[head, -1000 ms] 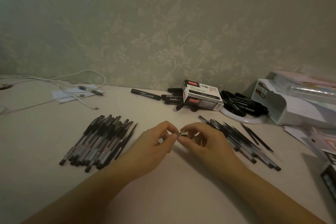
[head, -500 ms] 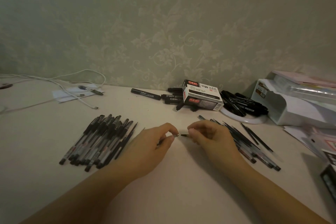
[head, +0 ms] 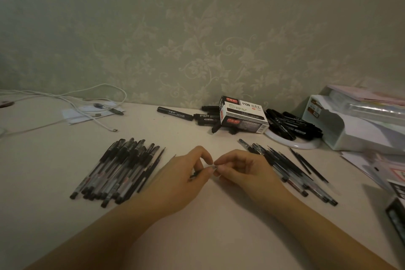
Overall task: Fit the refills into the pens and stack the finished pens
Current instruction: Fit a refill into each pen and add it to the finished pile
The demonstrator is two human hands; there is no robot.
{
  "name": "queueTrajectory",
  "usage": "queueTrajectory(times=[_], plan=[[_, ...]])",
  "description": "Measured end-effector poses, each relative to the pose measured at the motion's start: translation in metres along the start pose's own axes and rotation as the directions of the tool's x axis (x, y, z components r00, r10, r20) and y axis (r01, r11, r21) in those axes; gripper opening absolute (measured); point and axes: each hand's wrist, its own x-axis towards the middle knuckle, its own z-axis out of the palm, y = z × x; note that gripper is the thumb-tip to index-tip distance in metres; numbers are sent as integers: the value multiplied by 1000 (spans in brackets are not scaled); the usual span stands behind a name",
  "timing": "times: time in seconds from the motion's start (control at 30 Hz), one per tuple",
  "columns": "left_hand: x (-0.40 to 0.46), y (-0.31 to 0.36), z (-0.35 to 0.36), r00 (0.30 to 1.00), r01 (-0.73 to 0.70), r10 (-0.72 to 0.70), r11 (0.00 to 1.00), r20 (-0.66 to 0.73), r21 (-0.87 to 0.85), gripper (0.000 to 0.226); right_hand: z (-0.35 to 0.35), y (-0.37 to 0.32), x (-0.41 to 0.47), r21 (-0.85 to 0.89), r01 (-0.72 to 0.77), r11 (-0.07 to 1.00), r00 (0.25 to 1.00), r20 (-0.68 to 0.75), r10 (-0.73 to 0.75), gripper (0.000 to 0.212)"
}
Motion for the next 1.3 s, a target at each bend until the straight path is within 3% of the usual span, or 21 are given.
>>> queueTrajectory(times=[0.2,0.53,0.77,1.03,1.2,1.3], plan=[[0,2,2,999,-41,41,999,7,14,15,0,2,2,79,-23,997,1000,-4,24,8],[1,1,1,997,-80,81,995,-11,55,16,-1,4,3,36,-21,999,1000,-6,21,8],[3,4,-4,992,-122,126,987,-30,107,16,-2,3,1,-110,23,994,1000,12,-22,15],[1,3,-2,997,-61,59,997,55,42,22,-5,-1,0,29,71,997,997,35,-72,6],[1,1,-3,997,-73,73,997,-10,-2,12,-2,2,0,57,7,998,999,37,-9,8],[1,3,-3,991,-105,107,994,-74,37,7,2,6,1,-86,27,996,1000,6,-26,16]])
